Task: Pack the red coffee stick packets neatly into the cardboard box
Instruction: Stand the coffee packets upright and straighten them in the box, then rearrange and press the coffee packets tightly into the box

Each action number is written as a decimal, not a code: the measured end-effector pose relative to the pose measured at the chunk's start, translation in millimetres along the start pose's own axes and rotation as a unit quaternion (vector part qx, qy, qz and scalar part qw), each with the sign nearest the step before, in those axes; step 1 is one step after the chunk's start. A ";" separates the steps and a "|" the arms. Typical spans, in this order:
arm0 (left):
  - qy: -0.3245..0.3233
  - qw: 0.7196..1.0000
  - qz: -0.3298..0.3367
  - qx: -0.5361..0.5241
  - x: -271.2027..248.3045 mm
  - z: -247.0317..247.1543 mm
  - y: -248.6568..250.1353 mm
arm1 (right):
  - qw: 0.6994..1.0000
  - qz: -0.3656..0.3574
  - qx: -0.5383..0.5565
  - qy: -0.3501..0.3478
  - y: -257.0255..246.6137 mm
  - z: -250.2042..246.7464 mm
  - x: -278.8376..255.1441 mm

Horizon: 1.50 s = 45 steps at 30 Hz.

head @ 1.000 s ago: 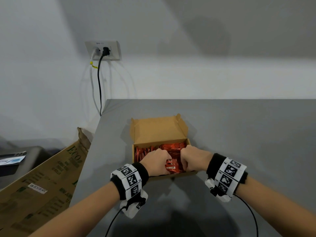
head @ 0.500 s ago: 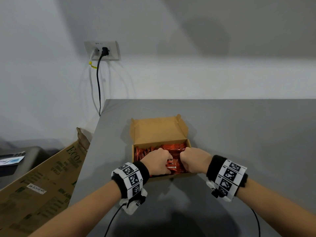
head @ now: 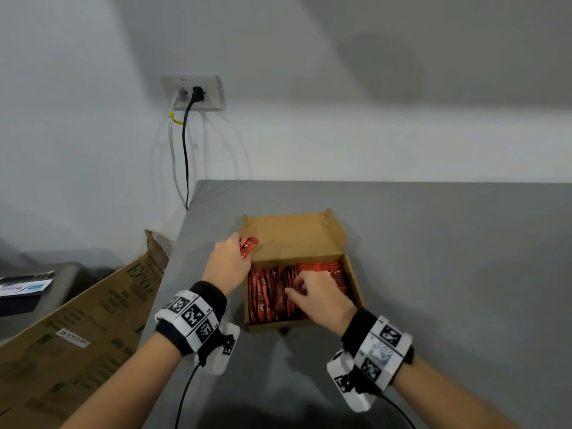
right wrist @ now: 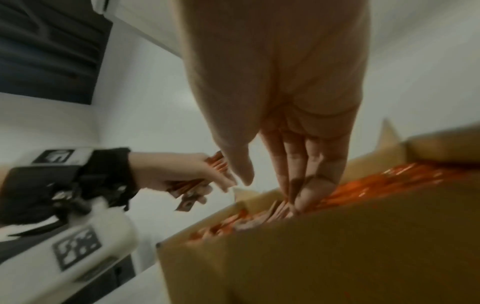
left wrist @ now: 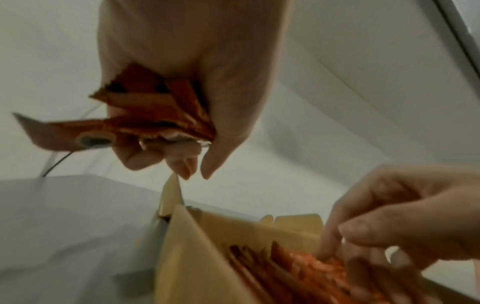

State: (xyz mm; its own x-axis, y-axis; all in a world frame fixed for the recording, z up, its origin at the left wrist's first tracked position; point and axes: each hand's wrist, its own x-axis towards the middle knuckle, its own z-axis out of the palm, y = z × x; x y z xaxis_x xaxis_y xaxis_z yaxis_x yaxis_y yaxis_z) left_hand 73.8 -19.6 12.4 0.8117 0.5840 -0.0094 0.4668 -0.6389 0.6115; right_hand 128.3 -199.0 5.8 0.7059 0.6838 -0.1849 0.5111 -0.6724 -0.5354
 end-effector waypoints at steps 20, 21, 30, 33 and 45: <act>-0.048 0.997 -0.054 -0.040 -2.1 18.9 -5.7 | 0.983 0.038 -0.175 -0.037 -66.3 43.2 26.2; -0.046 0.997 -0.054 -0.044 -2.2 18.8 -6.5 | 0.986 0.042 -0.159 -0.029 -67.3 45.6 26.5; -0.028 0.998 -0.039 -0.047 0.4 4.1 -7.1 | 0.998 0.039 -0.038 -0.018 -60.4 29.7 26.6; -0.003 0.998 -0.025 -0.056 2.8 -4.3 -1.4 | 0.998 0.052 0.041 -0.010 -53.4 13.6 24.1; -0.051 0.995 0.029 -0.081 -4.0 16.8 21.0 | 0.980 0.170 0.053 0.086 20.7 -38.1 3.1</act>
State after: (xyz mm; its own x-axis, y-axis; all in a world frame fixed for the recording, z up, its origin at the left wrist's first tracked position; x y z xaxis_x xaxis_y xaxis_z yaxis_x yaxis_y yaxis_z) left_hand 86.2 -43.8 12.0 0.8706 0.4898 -0.0457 0.3624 -0.5756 0.7330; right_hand 159.8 -221.7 25.5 0.9034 0.3617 -0.2304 0.1853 -0.8137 -0.5509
